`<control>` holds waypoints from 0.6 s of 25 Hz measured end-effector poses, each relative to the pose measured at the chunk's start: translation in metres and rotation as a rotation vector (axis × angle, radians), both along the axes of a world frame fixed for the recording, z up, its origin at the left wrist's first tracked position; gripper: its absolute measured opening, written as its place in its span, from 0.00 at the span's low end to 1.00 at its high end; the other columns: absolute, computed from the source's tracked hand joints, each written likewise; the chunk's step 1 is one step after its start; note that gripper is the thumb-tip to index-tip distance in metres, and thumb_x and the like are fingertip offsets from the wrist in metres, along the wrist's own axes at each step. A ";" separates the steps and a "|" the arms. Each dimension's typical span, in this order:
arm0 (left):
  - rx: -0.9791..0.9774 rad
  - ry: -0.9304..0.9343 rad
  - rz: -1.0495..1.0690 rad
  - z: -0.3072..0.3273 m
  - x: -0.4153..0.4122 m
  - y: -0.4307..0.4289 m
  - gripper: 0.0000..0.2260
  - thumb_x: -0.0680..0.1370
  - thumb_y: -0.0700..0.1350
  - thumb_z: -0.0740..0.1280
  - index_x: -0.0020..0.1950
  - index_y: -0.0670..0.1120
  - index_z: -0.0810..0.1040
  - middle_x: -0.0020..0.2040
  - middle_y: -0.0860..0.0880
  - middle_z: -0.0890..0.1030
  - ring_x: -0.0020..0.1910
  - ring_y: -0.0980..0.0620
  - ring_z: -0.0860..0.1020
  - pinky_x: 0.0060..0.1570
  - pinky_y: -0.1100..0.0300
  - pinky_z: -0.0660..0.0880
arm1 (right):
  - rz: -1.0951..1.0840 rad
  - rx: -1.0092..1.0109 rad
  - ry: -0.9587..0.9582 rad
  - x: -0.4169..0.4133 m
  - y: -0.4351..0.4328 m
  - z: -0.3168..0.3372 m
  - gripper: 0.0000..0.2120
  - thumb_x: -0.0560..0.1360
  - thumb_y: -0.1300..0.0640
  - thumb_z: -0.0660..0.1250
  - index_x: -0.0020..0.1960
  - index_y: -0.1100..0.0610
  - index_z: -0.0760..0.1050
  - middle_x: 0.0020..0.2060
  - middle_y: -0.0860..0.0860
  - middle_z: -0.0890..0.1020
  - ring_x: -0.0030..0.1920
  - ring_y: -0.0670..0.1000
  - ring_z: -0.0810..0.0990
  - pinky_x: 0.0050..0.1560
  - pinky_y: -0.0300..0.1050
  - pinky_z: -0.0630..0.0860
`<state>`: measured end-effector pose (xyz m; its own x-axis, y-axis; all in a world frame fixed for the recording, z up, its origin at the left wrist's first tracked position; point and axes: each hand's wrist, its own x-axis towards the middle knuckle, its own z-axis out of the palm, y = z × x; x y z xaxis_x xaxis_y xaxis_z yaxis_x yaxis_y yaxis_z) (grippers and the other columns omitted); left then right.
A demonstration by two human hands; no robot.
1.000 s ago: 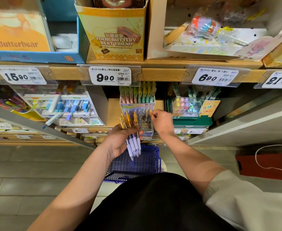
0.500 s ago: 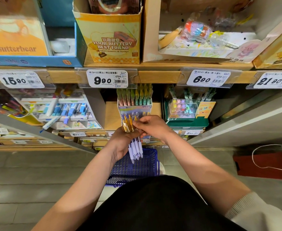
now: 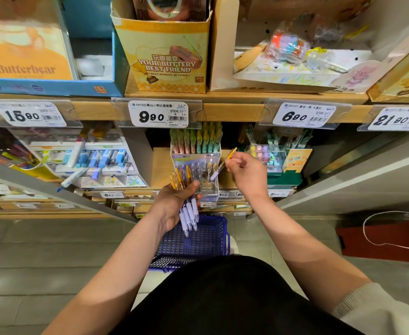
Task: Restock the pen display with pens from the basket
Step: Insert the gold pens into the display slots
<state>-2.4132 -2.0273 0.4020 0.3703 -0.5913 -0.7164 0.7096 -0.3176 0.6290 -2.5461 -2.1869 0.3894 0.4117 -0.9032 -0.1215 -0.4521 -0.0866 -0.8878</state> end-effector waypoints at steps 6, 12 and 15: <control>0.017 -0.028 -0.002 -0.006 0.004 0.006 0.15 0.75 0.44 0.74 0.58 0.38 0.80 0.45 0.44 0.86 0.37 0.50 0.84 0.36 0.57 0.82 | 0.119 -0.197 0.130 0.006 0.010 -0.031 0.05 0.77 0.59 0.72 0.53 0.55 0.83 0.41 0.43 0.83 0.41 0.29 0.77 0.46 0.19 0.70; -0.006 -0.032 -0.005 -0.004 0.009 0.011 0.18 0.68 0.47 0.77 0.55 0.41 0.81 0.42 0.47 0.86 0.37 0.51 0.84 0.40 0.56 0.84 | 0.200 -0.249 0.262 0.019 0.016 -0.046 0.03 0.78 0.59 0.71 0.49 0.56 0.83 0.40 0.49 0.86 0.39 0.46 0.83 0.45 0.42 0.80; -0.019 -0.020 0.024 -0.004 0.008 0.013 0.17 0.69 0.46 0.76 0.54 0.41 0.81 0.41 0.45 0.85 0.37 0.50 0.83 0.38 0.57 0.83 | 0.240 -0.244 0.416 0.027 0.018 -0.048 0.06 0.79 0.55 0.69 0.50 0.57 0.83 0.41 0.53 0.86 0.39 0.53 0.84 0.44 0.48 0.81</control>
<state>-2.4050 -2.0141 0.3976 0.3986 -0.5958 -0.6973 0.7043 -0.2881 0.6488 -2.5190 -2.1684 0.3414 0.5719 -0.8120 -0.1169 -0.7035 -0.4121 -0.5790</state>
